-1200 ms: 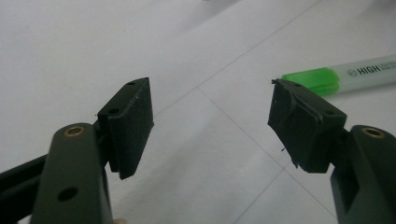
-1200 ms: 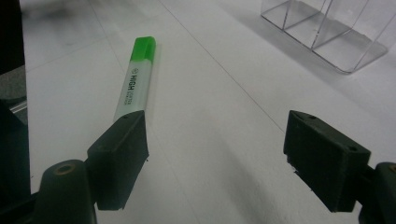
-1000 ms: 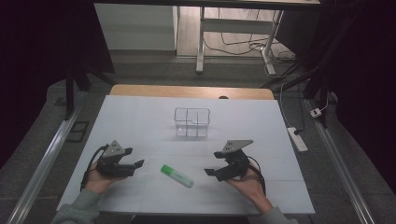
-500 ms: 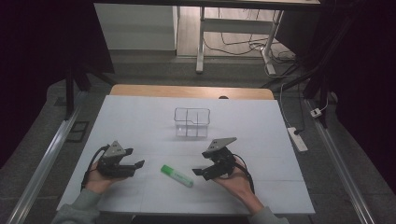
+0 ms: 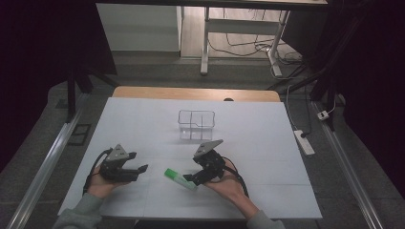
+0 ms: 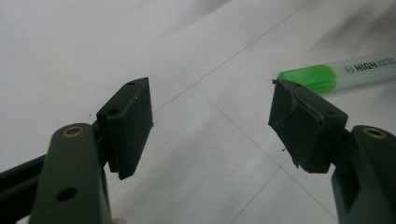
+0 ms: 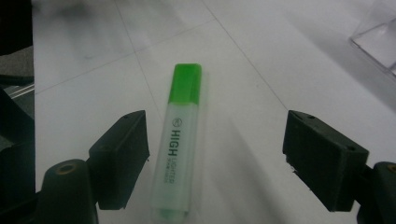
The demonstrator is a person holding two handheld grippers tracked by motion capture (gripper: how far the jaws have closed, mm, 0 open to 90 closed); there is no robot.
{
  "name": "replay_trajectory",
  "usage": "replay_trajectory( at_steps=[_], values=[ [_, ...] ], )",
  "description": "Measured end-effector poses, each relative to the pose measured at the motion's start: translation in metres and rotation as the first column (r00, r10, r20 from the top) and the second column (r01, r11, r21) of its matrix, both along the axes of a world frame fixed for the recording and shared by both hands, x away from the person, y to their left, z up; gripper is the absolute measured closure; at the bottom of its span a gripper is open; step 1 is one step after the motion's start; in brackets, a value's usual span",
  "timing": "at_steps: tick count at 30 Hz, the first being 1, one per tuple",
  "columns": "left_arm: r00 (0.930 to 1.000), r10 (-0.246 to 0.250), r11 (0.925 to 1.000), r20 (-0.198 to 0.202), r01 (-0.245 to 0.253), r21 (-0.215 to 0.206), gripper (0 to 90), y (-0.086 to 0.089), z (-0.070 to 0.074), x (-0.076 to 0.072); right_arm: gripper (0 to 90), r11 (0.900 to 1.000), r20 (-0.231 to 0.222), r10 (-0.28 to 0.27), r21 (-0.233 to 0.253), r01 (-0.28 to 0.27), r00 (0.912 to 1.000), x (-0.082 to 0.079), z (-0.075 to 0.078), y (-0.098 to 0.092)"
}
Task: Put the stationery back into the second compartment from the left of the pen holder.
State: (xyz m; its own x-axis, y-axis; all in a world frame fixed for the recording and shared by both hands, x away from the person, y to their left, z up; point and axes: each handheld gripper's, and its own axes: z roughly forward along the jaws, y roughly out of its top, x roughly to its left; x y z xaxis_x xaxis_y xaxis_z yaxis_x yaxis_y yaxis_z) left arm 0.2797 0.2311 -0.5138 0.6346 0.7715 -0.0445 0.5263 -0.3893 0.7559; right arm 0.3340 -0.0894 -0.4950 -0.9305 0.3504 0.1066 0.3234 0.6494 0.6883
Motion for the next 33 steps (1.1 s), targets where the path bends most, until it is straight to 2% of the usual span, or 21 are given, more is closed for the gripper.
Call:
replay_trajectory(
  at_steps=[8, 14, 22, 33],
  values=[
    [0.9999, -0.007, 0.9999, -0.008, 0.008, 0.007, 29.6, -0.002, -0.002, 0.000, 22.3, 1.000, -0.014, 0.013, -0.022, -0.014, 0.9998, -0.001, -0.005, 0.015],
    [0.9999, -0.008, 0.9999, -0.013, 0.008, 0.010, 29.5, -0.002, -0.003, 0.001, 23.2, 0.998, -0.001, 0.033, -0.060, -0.033, 0.9995, 0.000, -0.009, 0.027],
    [0.9999, -0.007, 0.9999, -0.016, 0.007, 0.009, 29.1, -0.001, -0.003, 0.001, 24.6, 0.995, -0.006, 0.055, -0.082, -0.056, 0.9984, 0.001, -0.012, 0.044],
    [0.9998, -0.008, 0.9999, -0.017, 0.008, 0.010, 29.0, -0.001, -0.004, 0.002, 28.7, 0.991, -0.001, 0.060, -0.124, -0.059, 0.9982, 0.002, -0.020, 0.063]
  ],
)
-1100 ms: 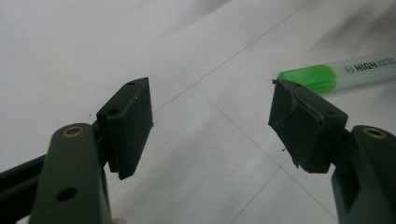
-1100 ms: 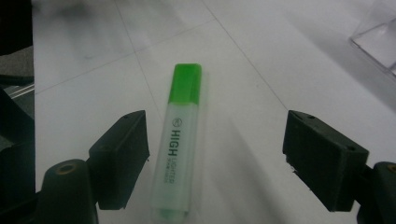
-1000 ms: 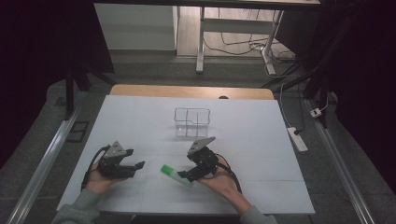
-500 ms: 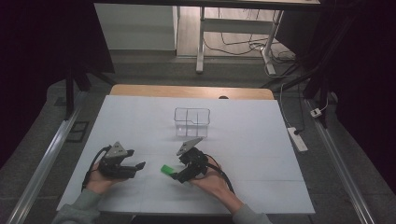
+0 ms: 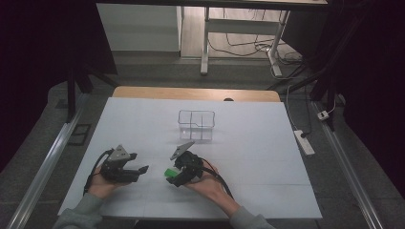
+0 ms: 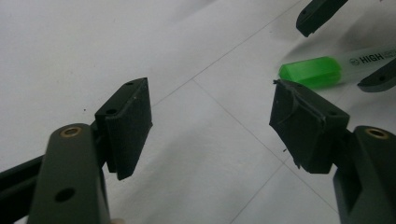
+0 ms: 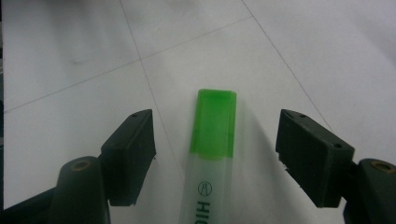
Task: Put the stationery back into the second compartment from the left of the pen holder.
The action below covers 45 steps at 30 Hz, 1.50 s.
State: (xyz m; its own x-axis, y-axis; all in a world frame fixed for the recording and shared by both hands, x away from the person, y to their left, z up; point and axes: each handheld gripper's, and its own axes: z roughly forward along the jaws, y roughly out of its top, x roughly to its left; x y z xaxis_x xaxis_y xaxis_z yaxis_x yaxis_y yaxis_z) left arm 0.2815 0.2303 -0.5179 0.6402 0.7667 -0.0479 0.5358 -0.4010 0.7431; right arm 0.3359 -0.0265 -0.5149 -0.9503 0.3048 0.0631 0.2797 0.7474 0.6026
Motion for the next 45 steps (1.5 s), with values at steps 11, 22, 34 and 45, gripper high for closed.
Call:
replay_trajectory(
  at_steps=[11, 22, 34, 45],
  values=[
    [1.0000, 0.001, 1.0000, -0.002, -0.001, 0.003, 29.0, 0.001, -0.001, 0.000, 40.2, 0.998, 0.024, -0.002, -0.070, 0.003, 0.9997, -0.001, -0.008, 0.013],
    [1.0000, 0.004, 1.0000, -0.001, -0.004, 0.003, 28.9, 0.002, -0.001, 0.000, 64.9, 0.995, 0.062, -0.007, -0.101, 0.014, 0.9981, -0.006, -0.006, 0.016],
    [1.0000, 0.008, 1.0000, 0.000, -0.008, 0.002, 28.8, 0.003, -0.001, 0.000, 66.3, 0.995, 0.065, 0.011, -0.104, -0.005, 0.9978, -0.005, -0.003, 0.012],
    [1.0000, 0.009, 1.0000, 0.001, -0.009, 0.001, 28.8, 0.004, -0.001, 0.000, 66.3, 1.000, 0.076, -0.015, -0.026, 0.017, 0.9970, -0.002, 0.012, -0.003]
  ],
)
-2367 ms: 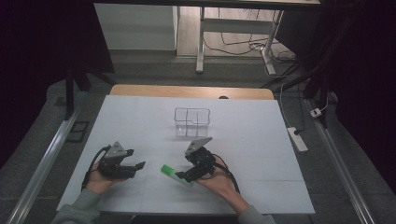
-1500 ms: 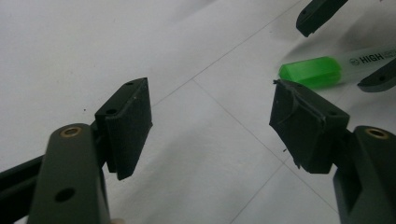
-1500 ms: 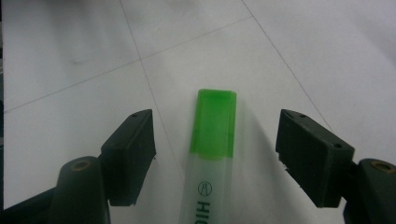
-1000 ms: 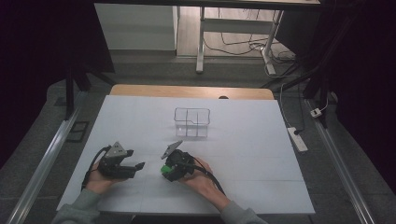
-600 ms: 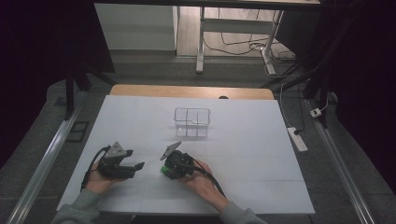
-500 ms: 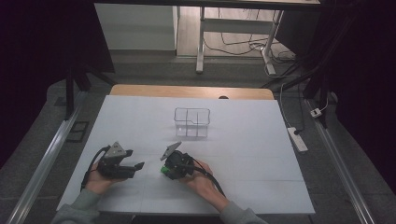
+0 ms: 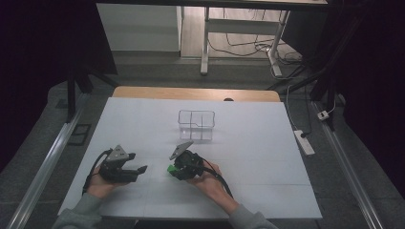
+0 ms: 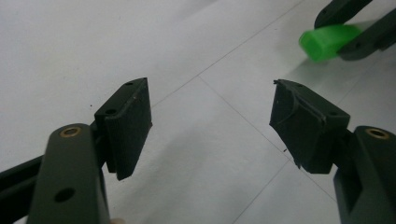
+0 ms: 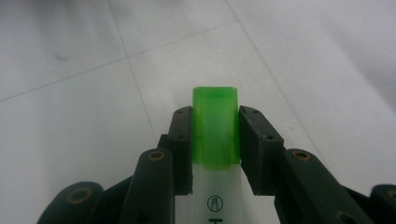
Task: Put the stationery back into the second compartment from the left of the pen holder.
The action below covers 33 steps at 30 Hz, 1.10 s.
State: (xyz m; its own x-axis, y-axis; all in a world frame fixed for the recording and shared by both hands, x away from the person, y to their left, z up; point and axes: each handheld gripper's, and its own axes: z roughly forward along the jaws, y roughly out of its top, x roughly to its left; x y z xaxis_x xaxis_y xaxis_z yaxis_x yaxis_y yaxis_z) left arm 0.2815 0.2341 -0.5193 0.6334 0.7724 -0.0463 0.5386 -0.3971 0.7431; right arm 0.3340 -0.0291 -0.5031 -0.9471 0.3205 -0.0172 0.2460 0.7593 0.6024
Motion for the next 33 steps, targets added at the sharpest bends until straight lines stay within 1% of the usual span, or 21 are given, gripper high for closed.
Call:
replay_trajectory(
  at_steps=[5, 8, 11, 14, 19, 21, 32, 33],
  values=[
    [1.0000, -0.001, 1.0000, 0.001, 0.001, 0.000, 28.8, 0.000, 0.000, 0.000, 66.3, 0.999, 0.007, -0.018, 0.035, 0.018, 0.9998, 0.002, 0.010, -0.009],
    [1.0000, -0.001, 1.0000, 0.000, 0.001, 0.000, 28.8, 0.000, 0.000, 0.000, 66.3, 0.997, 0.006, -0.025, 0.070, 0.025, 0.9997, 0.004, 0.015, -0.014],
    [1.0000, -0.001, 1.0000, 0.001, 0.001, -0.001, 28.8, 0.000, 0.000, 0.000, 66.2, 0.995, 0.004, -0.035, 0.095, 0.035, 0.9994, 0.004, 0.020, -0.018],
    [1.0000, -0.002, 1.0000, 0.001, 0.002, 0.000, 28.8, 0.000, 0.000, 0.000, 66.2, 0.993, 0.001, -0.050, 0.110, 0.050, 0.9987, 0.004, 0.023, -0.021],
    [1.0000, -0.002, 1.0000, 0.001, 0.002, -0.001, 28.8, 0.000, 0.000, 0.000, 66.2, 0.990, 0.008, -0.053, 0.131, 0.051, 0.9986, 0.006, 0.027, -0.028],
    [1.0000, -0.002, 1.0000, 0.001, 0.002, -0.001, 28.8, 0.000, 0.000, 0.000, 66.2, 0.988, 0.003, -0.060, 0.142, 0.059, 0.9982, 0.007, 0.029, -0.031],
    [1.0000, -0.004, 1.0000, 0.002, 0.004, -0.002, 28.8, 0.001, 0.000, 0.000, 66.2, 0.984, 0.022, -0.074, 0.165, 0.070, 0.9970, 0.009, 0.038, -0.039],
    [1.0000, -0.004, 1.0000, 0.002, 0.004, -0.002, 28.8, 0.001, 0.000, 0.000, 66.2, 0.982, 0.024, -0.074, 0.174, 0.068, 0.9970, 0.009, 0.038, -0.040]
  ],
)
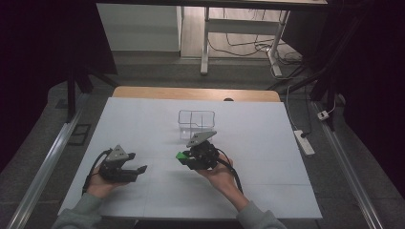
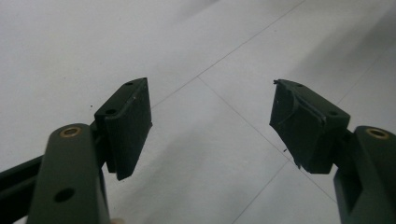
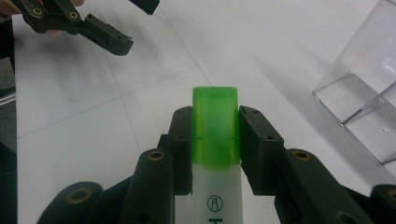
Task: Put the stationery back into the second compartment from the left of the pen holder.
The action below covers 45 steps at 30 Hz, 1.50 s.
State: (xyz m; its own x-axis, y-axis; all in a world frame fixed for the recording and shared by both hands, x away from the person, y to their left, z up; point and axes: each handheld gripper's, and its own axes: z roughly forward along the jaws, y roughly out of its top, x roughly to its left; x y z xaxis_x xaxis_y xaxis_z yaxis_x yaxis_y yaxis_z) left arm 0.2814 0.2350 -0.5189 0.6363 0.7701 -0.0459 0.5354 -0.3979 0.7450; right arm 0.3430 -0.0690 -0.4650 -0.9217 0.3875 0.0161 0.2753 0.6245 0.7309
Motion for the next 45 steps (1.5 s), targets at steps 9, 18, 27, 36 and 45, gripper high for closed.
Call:
replay_trajectory(
  at_steps=[9, 18, 27, 36, 45],
  values=[
    [1.0000, 0.000, 1.0000, 0.002, 0.000, -0.001, 28.8, 0.000, 0.000, 0.000, 66.2, 0.999, 0.015, -0.016, 0.035, 0.016, 0.9998, 0.002, 0.008, -0.007],
    [1.0000, 0.001, 1.0000, 0.002, -0.001, 0.000, 28.8, 0.000, 0.000, 0.000, 66.2, 0.998, 0.018, -0.032, 0.058, 0.031, 0.9993, 0.005, 0.014, -0.013],
    [1.0000, 0.002, 1.0000, 0.004, -0.002, 0.001, 28.8, -0.001, 0.000, 0.000, 66.1, 0.996, 0.027, -0.044, 0.082, 0.042, 0.9986, 0.008, 0.020, -0.017],
    [1.0000, 0.004, 1.0000, 0.004, -0.004, -0.002, 28.6, 0.000, 0.001, 0.000, 66.2, 0.993, 0.040, -0.054, 0.108, 0.049, 0.9978, 0.013, 0.029, -0.020],
    [1.0000, 0.003, 1.0000, 0.005, -0.003, -0.004, 28.5, 0.000, 0.001, -0.001, 66.1, 0.985, 0.040, -0.083, 0.156, 0.076, 0.9957, 0.025, 0.041, -0.024]
  ],
)
